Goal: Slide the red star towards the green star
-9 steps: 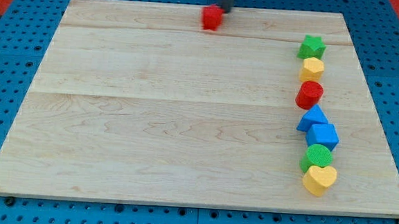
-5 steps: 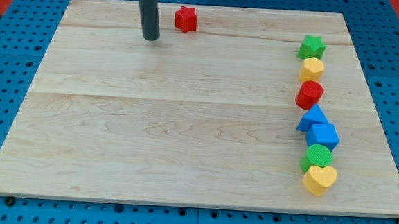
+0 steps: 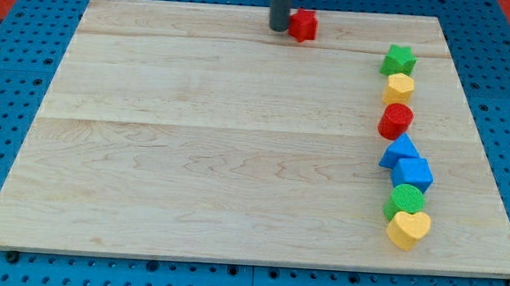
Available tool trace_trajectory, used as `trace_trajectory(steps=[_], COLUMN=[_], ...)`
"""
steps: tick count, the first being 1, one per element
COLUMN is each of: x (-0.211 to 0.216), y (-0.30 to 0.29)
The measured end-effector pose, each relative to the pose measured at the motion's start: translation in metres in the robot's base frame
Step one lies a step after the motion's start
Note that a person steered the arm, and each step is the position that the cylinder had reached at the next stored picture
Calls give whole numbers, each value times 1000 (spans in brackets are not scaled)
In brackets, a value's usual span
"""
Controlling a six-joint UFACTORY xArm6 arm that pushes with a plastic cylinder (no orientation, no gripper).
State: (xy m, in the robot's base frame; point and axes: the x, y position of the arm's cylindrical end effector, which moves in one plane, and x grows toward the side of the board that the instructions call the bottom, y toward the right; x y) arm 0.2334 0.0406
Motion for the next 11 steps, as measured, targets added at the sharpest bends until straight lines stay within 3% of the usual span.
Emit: trace_trajectory(steps=[3, 11], x=[-22, 5], y=[-6, 122])
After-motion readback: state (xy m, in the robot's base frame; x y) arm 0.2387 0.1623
